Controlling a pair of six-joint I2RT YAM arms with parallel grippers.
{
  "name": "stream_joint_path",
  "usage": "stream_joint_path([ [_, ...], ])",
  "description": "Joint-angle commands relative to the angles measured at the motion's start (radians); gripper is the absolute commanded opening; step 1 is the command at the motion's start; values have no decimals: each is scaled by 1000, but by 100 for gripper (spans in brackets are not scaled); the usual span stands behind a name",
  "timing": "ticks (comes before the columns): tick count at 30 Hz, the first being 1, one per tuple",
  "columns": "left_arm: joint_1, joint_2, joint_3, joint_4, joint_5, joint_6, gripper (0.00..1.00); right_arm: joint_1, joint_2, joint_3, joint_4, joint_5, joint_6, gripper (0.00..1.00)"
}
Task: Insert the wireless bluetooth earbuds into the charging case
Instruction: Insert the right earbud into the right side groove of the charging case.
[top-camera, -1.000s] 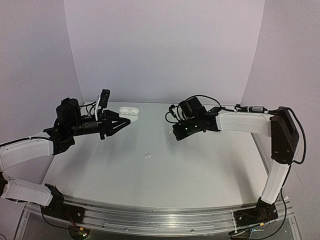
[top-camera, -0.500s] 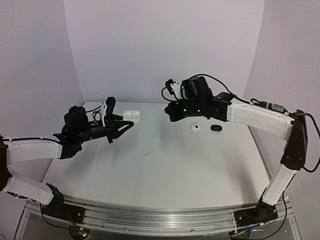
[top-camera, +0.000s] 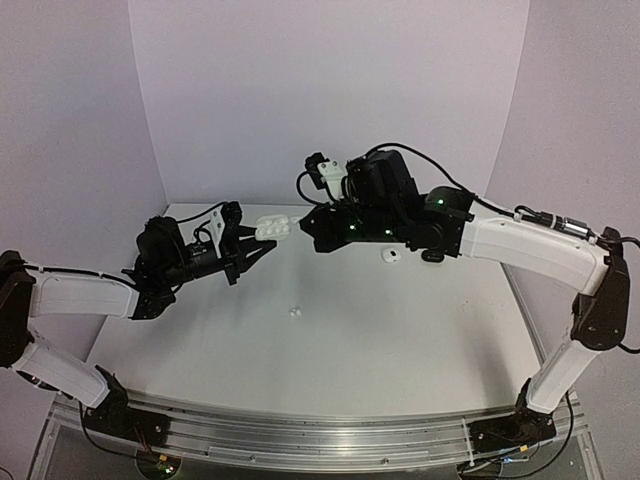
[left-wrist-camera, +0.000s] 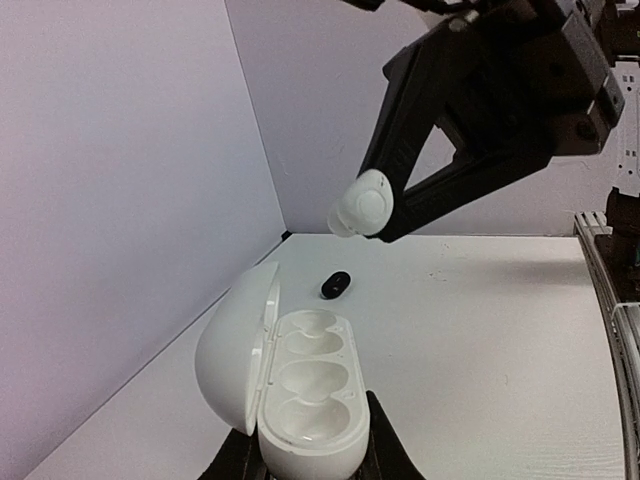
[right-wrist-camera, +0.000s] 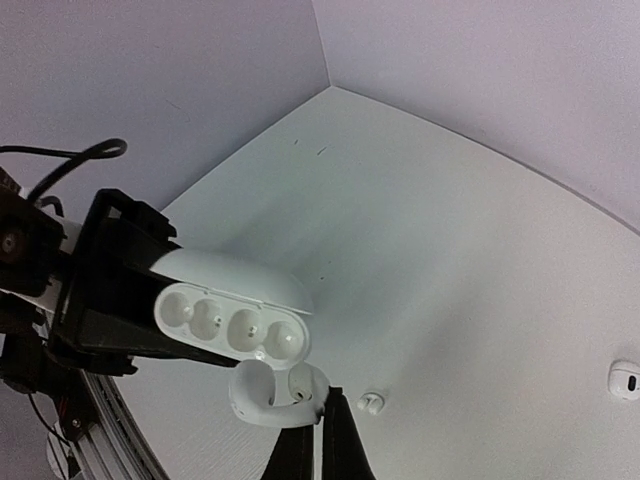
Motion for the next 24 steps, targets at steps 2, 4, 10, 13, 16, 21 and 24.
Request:
stream_joint_path([
  [2,-17,-5,29,15,-6,69,0,25,25,92,12,39,24,0],
  [4,-21,-8,35,-3,-14,79,0,28,38,104,2,39,26,0],
  [10,-22,-13,73,-55,-33,56,0,44,66,107,-35,43,13,0],
  [13,-23,-16,82,-76,-28,36,0,46,71,112,-40,43,8,0],
  [16,-24,-17,84,-80,-19,37,0,47,82,127,-53,47,6,0],
  [21,-31,-19,85,-87,-6,89,0,50,98,140,-63,69,-1,0],
  [24,-33,-24,84,-91,-3,119,0,50,105,143,-68,75,-4,0],
])
